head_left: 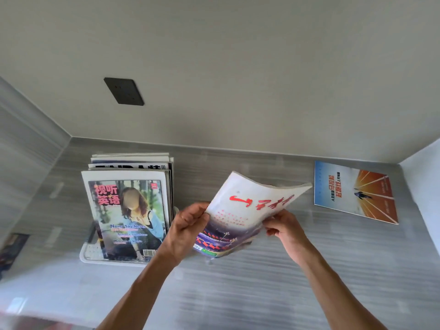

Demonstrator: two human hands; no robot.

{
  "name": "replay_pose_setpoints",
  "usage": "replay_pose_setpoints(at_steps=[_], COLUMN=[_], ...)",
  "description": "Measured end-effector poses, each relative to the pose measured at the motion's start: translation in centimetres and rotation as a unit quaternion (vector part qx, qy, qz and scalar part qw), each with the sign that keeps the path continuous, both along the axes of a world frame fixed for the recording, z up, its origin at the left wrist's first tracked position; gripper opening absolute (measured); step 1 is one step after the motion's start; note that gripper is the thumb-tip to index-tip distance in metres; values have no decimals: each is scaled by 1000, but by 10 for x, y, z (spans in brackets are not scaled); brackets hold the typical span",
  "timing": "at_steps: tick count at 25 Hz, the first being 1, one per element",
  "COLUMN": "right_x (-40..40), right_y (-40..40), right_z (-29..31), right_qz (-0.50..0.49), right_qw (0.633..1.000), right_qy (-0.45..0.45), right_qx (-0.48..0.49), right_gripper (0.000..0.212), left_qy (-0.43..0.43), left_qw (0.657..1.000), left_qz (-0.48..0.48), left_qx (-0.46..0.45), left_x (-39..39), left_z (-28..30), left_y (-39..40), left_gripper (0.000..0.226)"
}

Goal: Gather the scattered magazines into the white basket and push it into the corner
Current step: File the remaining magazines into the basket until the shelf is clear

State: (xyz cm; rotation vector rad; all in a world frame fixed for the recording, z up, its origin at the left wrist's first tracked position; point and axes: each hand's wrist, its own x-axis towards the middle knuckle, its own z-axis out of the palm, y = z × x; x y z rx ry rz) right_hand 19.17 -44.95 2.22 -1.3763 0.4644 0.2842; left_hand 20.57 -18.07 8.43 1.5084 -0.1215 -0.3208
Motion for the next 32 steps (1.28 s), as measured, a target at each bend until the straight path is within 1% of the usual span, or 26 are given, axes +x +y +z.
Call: replay_pose_setpoints(at_steps=[1, 2, 4, 5, 6, 8, 11, 12, 13, 15, 17, 18, 20, 23, 24, 25, 26, 28, 30, 32], right_x=[-2, -7, -18, -24, -28, -24, -7, -1, 4, 15, 25, 29, 32, 23, 20, 18, 18, 17, 13, 9], right_y=[0, 1, 8, 12, 17, 28, 59, 78, 97, 145, 195, 217, 251, 279, 283, 283, 281, 274, 252, 218], right_z=[0, -2, -7, -8, -8, 6, 54, 72, 85, 103, 104, 96, 68, 23, 14, 9, 9, 15, 24, 30], right_qz=[-11, -20, -7, -1, -5, -18, -11, -3, 8, 30, 35, 32, 41, 91, 83, 62, 45, 30, -2, -49], right_qw=[999, 996, 985, 981, 979, 976, 969, 965, 962, 956, 956, 957, 962, 961, 959, 957, 954, 948, 959, 967], right_qy=[-20, -42, -76, -79, -81, -106, -176, -202, -224, -248, -243, -232, -191, -85, -64, -65, -84, -108, -77, -38], right_qx=[-36, -77, -155, -177, -186, -192, -170, -165, -158, -152, -162, -169, -192, -248, -264, -276, -286, -298, -271, -247], right_gripper=[20, 14, 2, 5, 8, 9, 11, 10, 10, 20, 24, 20, 8, 6, 4, 5, 10, 25, 30, 29], left_qy=[4, 8, 19, 30, 32, 1, -69, -87, -100, -128, -127, -112, -53, 64, 87, 93, 77, 6, -64, -86], left_qw=[999, 993, 972, 963, 958, 956, 947, 941, 936, 931, 926, 923, 920, 912, 908, 902, 894, 885, 904, 936], left_qz=[50, 98, 157, 168, 174, 194, 233, 254, 274, 306, 322, 326, 325, 282, 271, 277, 299, 327, 291, 202], left_qx=[19, 60, 174, 211, 224, 219, 211, 207, 194, 154, 152, 170, 215, 290, 306, 317, 325, 332, 307, 275], left_x=[1, -1, -8, -12, -16, -15, -4, 0, 3, 8, 14, 17, 18, 6, 3, 1, 1, 1, -2, -3], left_z=[-5, -12, -28, -33, -35, -23, 23, 41, 56, 80, 87, 81, 51, -3, -13, -18, -17, -12, 0, 9], left_y=[6, 12, 21, 21, 19, 22, 56, 75, 96, 143, 190, 211, 241, 262, 265, 266, 264, 252, 214, 159], left_gripper=[19, 19, 23, 21, 20, 21, 10, 11, 15, 24, 26, 25, 22, 23, 24, 24, 26, 33, 38, 39])
